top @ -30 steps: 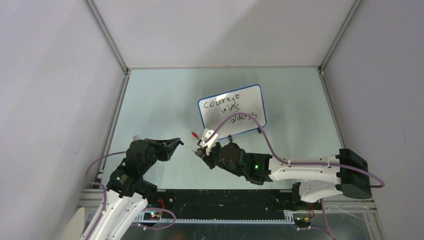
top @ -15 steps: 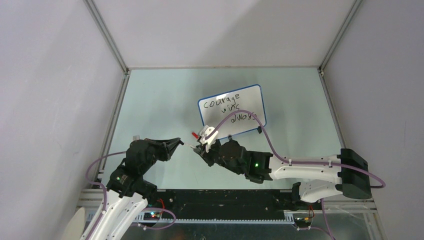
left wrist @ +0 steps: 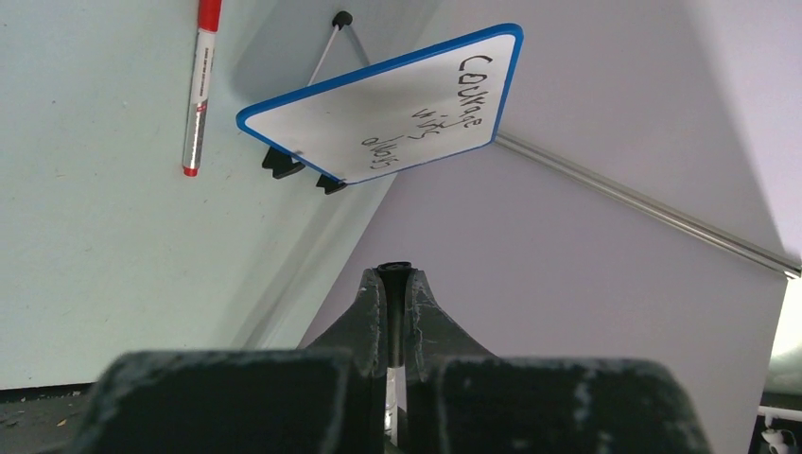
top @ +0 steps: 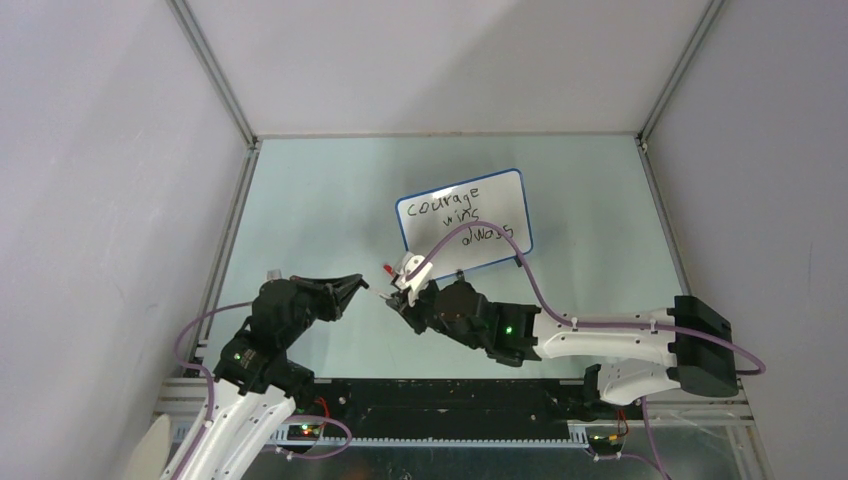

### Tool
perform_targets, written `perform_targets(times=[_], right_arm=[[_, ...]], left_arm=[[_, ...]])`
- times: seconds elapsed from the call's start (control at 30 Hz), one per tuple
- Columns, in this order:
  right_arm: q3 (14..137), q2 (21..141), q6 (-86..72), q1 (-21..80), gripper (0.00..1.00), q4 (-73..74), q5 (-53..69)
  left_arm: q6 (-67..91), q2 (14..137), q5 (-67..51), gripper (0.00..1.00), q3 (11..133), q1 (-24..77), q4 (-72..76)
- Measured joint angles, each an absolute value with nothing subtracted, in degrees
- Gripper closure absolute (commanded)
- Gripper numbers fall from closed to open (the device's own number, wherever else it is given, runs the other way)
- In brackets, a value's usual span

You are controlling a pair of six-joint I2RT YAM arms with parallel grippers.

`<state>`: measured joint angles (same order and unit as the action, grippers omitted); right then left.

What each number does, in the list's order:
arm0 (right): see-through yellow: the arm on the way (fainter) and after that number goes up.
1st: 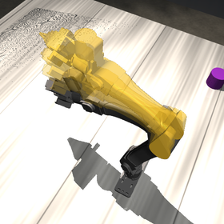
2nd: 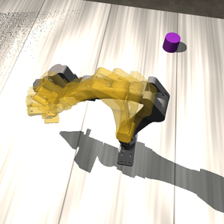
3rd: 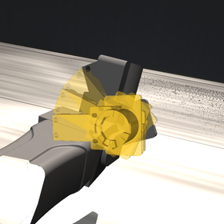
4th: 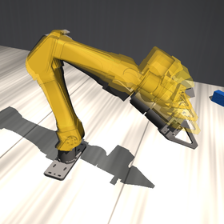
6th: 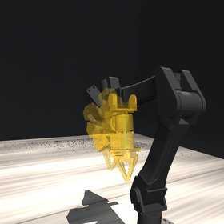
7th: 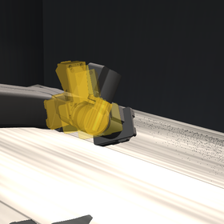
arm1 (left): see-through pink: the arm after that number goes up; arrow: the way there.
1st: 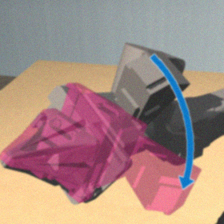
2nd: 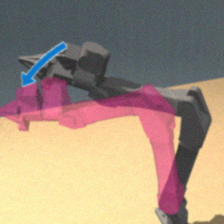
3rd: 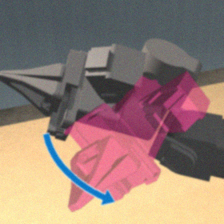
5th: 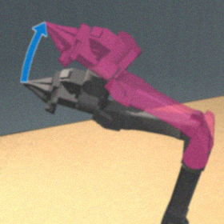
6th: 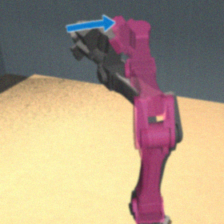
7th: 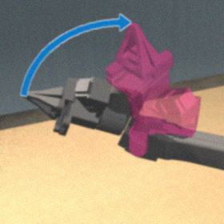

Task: Write a sentence on the whiteboard
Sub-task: Insert the whiteboard marker without the cap into the pen cap.

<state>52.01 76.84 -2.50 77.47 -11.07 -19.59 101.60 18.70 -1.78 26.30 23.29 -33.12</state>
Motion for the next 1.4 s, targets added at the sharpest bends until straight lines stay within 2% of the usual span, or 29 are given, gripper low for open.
perform_targets(times=[0.7, 1.03, 1.4], right_arm=[[54.24, 80.53, -3.03, 76.14, 1.0, -11.64, -18.5], [67.18, 92.42, -2.74, 78.76, 1.0, -4.32, -29.56], [72.66, 100.86, -6.35, 74.96, 1.0, -1.15, -22.96]], left_arm=[[101.8, 18.06, -1.17, 1.0, 25.12, 23.29, -33.21], [101.58, 17.93, 4.23, 1.0, 24.53, 23.05, -33.61], [101.97, 22.24, 8.6, 1.0, 20.73, 21.67, -32.23]])
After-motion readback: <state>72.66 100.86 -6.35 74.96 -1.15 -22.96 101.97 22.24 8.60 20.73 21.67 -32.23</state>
